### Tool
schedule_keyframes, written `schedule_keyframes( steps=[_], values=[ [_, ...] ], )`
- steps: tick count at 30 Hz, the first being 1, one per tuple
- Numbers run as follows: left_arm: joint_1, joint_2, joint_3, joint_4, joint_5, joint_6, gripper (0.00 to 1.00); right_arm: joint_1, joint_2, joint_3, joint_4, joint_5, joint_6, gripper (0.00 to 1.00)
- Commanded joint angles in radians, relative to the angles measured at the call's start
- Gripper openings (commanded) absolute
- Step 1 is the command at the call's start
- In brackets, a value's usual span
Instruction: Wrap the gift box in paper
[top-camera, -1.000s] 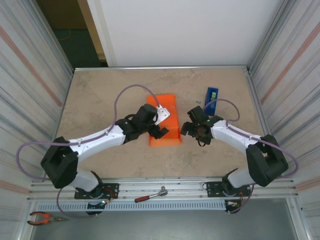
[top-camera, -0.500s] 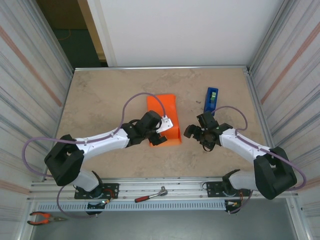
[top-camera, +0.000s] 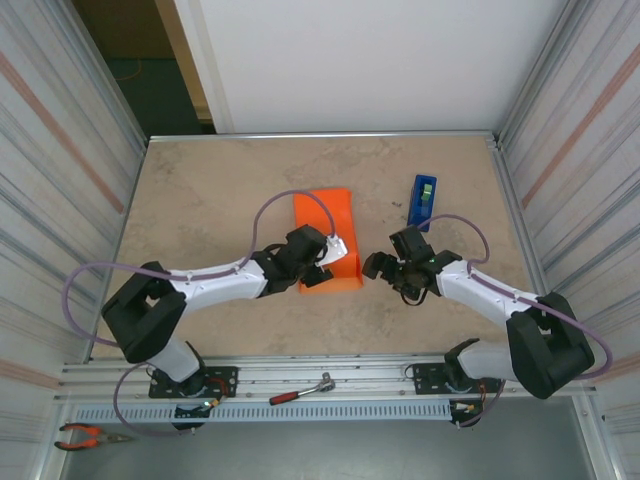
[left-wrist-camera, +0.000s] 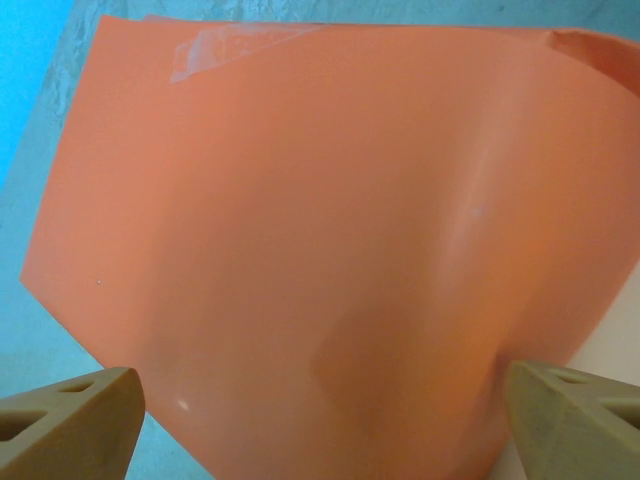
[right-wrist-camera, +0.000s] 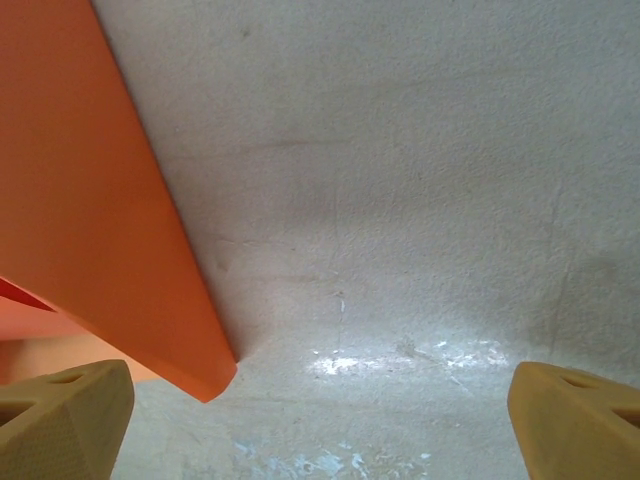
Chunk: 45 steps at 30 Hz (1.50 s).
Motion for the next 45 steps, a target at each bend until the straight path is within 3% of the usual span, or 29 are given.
schedule_keyframes(
  steps=[1, 10, 18, 22, 38, 45],
  values=[
    [-0.016, 0.031, -0.014, 0.055, -0.068, 0.033, 0.91, -0.019, 0.02, -0.011, 0.02, -0.033, 0.023, 0.9],
    [-0.048, 0.102, -0.02, 0.115, -0.173, 0.076, 0.86, -0.049, 0.075, 0.01, 0.053, -0.062, 0.039, 0.62],
    [-0.057, 0.12, -0.025, 0.131, -0.197, 0.081, 0.84, -0.054, 0.138, 0.024, 0.101, -0.097, 0.046, 0.33],
    [-0.059, 0.128, -0.024, 0.128, -0.195, 0.081, 0.81, -0.052, 0.174, 0.025, 0.139, -0.12, 0.057, 0.25],
    [-0.076, 0.165, -0.025, 0.123, -0.193, 0.08, 0.79, -0.003, 0.257, 0.046, 0.214, -0.149, 0.083, 0.14],
    [-0.077, 0.173, -0.023, 0.12, -0.191, 0.077, 0.78, 0.0, 0.171, 0.036, 0.149, -0.083, 0.083, 0.13]
  ],
)
